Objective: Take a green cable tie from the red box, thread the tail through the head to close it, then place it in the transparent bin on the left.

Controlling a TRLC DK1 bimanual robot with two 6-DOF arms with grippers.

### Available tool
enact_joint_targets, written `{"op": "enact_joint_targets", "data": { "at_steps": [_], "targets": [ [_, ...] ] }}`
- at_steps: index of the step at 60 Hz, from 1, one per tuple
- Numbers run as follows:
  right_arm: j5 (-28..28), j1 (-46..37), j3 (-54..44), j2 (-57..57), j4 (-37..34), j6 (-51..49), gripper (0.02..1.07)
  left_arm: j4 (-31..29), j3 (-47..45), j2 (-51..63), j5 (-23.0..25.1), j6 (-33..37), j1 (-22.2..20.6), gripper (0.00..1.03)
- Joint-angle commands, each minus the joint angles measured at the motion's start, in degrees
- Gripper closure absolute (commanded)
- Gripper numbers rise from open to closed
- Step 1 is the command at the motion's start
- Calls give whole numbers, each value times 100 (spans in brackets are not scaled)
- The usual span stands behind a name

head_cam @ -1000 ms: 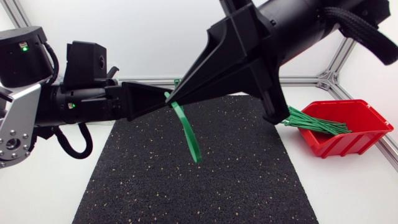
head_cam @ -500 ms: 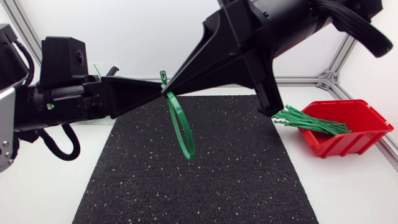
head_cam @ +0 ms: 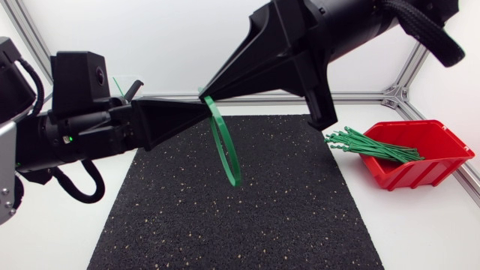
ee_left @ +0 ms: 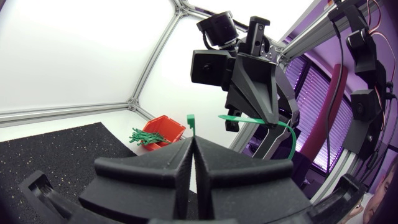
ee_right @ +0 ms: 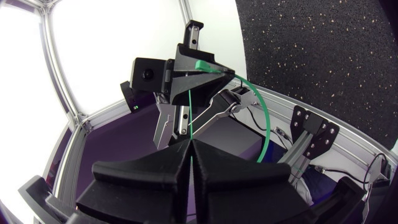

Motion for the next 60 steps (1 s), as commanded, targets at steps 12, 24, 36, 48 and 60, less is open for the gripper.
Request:
{"op": "enact_joint_targets", "data": {
  "at_steps": [12,24,36,48,60],
  "targets": [
    [-22,-117,-218,32,152,174,101,227,-121,-2,-184,76,-186,100],
    [-22,-178,-253,-4,195,174,101,245,-165,-169,-342,146,-177,100],
    [-22,-205,-271,58,231,174,101,236,-156,-265,-342,146,-177,100],
    [-22,-178,-288,49,231,174,101,236,-147,-256,-342,146,-195,100],
    [-22,-170,-341,32,239,174,101,245,-130,-177,-360,190,-195,100]
  ]
}}
